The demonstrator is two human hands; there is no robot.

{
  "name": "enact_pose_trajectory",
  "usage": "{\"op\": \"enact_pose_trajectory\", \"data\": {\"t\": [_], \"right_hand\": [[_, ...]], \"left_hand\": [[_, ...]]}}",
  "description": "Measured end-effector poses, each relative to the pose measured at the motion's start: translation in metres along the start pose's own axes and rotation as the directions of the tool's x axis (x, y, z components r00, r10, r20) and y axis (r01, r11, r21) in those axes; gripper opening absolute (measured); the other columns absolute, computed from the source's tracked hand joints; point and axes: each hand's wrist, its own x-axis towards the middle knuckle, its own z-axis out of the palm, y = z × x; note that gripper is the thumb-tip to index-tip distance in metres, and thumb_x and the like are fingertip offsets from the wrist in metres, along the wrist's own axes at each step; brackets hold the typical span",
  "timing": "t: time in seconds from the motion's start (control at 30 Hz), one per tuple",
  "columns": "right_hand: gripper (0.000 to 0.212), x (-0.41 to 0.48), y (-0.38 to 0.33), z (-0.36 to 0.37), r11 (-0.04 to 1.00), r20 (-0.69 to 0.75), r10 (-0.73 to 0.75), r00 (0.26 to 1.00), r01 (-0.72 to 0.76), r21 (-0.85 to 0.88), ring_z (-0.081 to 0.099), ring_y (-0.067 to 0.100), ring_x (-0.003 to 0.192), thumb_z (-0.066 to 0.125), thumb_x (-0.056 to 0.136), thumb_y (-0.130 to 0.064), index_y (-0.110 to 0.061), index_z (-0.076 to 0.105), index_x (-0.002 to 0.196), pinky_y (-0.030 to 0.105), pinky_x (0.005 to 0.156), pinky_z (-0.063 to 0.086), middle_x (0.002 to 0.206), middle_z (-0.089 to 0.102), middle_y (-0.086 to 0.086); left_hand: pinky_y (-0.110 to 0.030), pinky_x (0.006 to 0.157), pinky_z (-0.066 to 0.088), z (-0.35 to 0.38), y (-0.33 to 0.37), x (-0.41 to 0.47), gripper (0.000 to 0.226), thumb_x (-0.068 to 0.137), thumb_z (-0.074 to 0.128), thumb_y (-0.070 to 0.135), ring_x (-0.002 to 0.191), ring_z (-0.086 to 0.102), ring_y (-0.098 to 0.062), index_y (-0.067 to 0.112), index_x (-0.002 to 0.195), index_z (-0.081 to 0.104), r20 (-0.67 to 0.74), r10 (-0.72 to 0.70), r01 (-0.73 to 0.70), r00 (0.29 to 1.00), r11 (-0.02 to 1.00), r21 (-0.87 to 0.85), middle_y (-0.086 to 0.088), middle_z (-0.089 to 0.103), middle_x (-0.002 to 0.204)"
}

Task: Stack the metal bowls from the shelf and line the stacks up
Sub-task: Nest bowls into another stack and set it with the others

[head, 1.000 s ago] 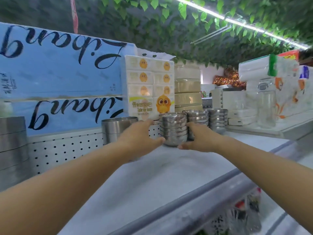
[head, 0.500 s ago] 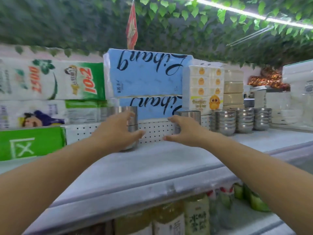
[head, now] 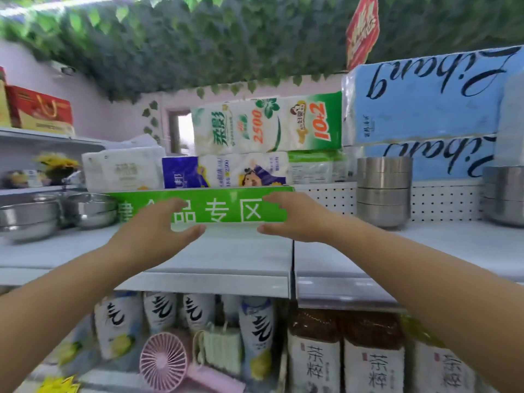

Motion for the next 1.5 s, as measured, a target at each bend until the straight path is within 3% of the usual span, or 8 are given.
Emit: {"op": "enact_pose_trajectory", "data": {"t": [0.4, 0.73, 0.83, 1.0, 1.17, 1.27, 1.4, 1.5], "right_hand": [[0.082, 0.148, -0.137, 0.099, 0.963, 0.157, -0.271, 0.95, 0.267, 0.048, 0.046, 0.022, 0.139, 0.069, 0.089, -0.058, -0.024, 0.037, 0.156, 0.036, 0.114, 0.038, 0.157, 0.044, 0.0], [0.066, 0.265, -0.218, 0.151, 0.9, 0.161, -0.43, 0.888, 0.436, 0.0, 0.049, 0.027, 0.134, 0.064, 0.093, -0.055, -0.022, 0.048, 0.148, 0.04, 0.11, 0.044, 0.151, 0.049, 0.004], [0.065, 0.293, -0.239, 0.174, 0.894, 0.161, -0.445, 0.881, 0.449, 0.015, 0.051, 0.027, 0.131, 0.063, 0.091, -0.061, -0.025, 0.051, 0.144, 0.043, 0.109, 0.045, 0.148, 0.052, 0.003], [0.064, 0.33, -0.27, 0.213, 0.903, 0.131, -0.424, 0.896, 0.408, 0.137, 0.052, 0.023, 0.13, 0.065, 0.092, -0.057, -0.02, 0.053, 0.143, 0.026, 0.093, 0.038, 0.142, 0.056, 0.0], [0.055, 0.363, -0.297, 0.252, 0.921, 0.02, -0.289, 0.957, 0.273, 0.278, 0.058, 0.026, 0.117, 0.07, 0.092, -0.049, -0.016, 0.058, 0.133, 0.036, 0.099, 0.049, 0.134, 0.06, 0.007], [0.052, 0.379, -0.305, 0.268, 0.933, -0.05, -0.182, 0.982, 0.189, 0.305, 0.058, 0.026, 0.117, 0.07, 0.093, -0.044, -0.013, 0.058, 0.133, 0.033, 0.095, 0.048, 0.132, 0.061, 0.007], [0.059, 0.395, -0.307, 0.285, 0.946, -0.017, -0.045, 0.999, 0.048, 0.322, 0.059, 0.026, 0.118, 0.067, 0.093, -0.051, -0.013, 0.057, 0.136, 0.034, 0.097, 0.049, 0.134, 0.061, 0.007], [0.067, 0.402, -0.309, 0.297, 0.926, 0.023, 0.045, 0.999, -0.05, 0.375, 0.056, 0.025, 0.125, 0.063, 0.093, -0.057, -0.015, 0.052, 0.144, 0.031, 0.099, 0.044, 0.141, 0.057, 0.004]], "left_hand": [[-0.038, 0.098, 0.043, -0.071, -0.174, -0.003, 0.071, 0.087, 0.062, 0.06, 0.13, 0.052, -0.025, 0.019, 0.143, 0.047, -0.122, -0.332, 0.343, 0.935, 0.936, 0.083, 0.0, 0.054, 0.145], [-0.038, 0.093, 0.046, -0.077, -0.289, 0.047, 0.068, 0.086, 0.064, 0.058, 0.122, 0.053, -0.024, 0.018, 0.139, 0.049, -0.238, -0.413, 0.441, 0.879, 0.894, 0.075, -0.004, 0.054, 0.139], [-0.034, 0.082, 0.041, -0.072, -0.318, 0.054, 0.062, 0.086, 0.065, 0.058, 0.106, 0.05, -0.019, 0.018, 0.131, 0.051, -0.249, -0.449, 0.482, 0.858, 0.871, 0.091, -0.003, 0.053, 0.132], [-0.031, 0.08, 0.037, -0.07, -0.361, 0.073, 0.064, 0.085, 0.066, 0.058, 0.099, 0.044, -0.015, 0.019, 0.133, 0.048, -0.276, -0.468, 0.5, 0.839, 0.865, 0.053, -0.005, 0.051, 0.132], [-0.037, 0.093, 0.041, -0.065, -0.412, 0.097, 0.081, 0.082, 0.066, 0.064, 0.126, 0.047, -0.026, 0.021, 0.145, 0.041, -0.283, -0.461, 0.471, 0.841, 0.882, -0.038, -0.007, 0.044, 0.145], [-0.043, 0.103, 0.04, -0.056, -0.439, 0.112, 0.091, 0.077, 0.068, 0.068, 0.135, 0.041, -0.028, 0.024, 0.149, 0.035, -0.302, -0.462, 0.432, 0.833, 0.887, -0.166, -0.008, 0.036, 0.151], [-0.047, 0.107, 0.039, -0.046, -0.468, 0.131, 0.108, 0.067, 0.071, 0.075, 0.14, 0.036, -0.03, 0.031, 0.153, 0.023, -0.19, -0.486, 0.422, 0.853, 0.856, -0.298, -0.007, 0.03, 0.157], [-0.041, 0.105, 0.038, -0.037, -0.484, 0.141, 0.109, 0.065, 0.076, 0.07, 0.138, 0.037, -0.026, 0.032, 0.152, 0.024, -0.153, -0.462, 0.374, 0.873, 0.838, -0.398, -0.004, 0.035, 0.155]]}}
